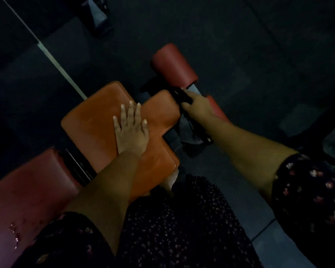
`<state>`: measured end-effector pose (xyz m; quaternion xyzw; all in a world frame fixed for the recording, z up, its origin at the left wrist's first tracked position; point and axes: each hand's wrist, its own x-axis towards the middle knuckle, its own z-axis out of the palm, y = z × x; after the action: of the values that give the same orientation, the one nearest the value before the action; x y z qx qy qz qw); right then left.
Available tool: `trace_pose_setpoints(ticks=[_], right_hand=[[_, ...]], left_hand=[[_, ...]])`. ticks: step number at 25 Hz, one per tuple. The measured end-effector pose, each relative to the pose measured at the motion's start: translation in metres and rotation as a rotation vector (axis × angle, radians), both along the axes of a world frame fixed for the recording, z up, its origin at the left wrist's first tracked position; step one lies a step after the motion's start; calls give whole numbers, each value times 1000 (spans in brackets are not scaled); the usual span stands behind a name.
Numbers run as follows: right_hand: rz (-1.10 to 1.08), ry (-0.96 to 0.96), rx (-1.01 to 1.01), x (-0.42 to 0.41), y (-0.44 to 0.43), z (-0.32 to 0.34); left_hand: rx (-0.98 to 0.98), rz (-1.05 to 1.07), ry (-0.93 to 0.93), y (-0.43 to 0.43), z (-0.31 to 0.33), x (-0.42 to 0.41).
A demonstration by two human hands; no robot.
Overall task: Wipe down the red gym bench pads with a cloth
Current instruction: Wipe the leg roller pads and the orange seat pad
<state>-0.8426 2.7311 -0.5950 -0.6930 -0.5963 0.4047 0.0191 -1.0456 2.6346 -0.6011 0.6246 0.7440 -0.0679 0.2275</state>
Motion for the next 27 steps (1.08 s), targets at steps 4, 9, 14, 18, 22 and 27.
trace_pose_setpoints(ticks=[4,9,14,18,22,27], right_hand=[[146,-27,16,0,-2,-1],[-28,87,-1,14,-25,-7],[309,-193,114,-39,45,13],[923,-527,404,-86,33,32],[1070,-624,382,-73,52,34],[980,-683,333,-116,29,42]], left_hand=[[138,6,6,-7,-12,-6],[173,108,66,-15,-12,-23],[139,227,36,-39,-14,-30],[154,231,6,-40,-15,-18],[165,246,-22,-40,-12,-27],[139,227,-10,-42,-11,-37]])
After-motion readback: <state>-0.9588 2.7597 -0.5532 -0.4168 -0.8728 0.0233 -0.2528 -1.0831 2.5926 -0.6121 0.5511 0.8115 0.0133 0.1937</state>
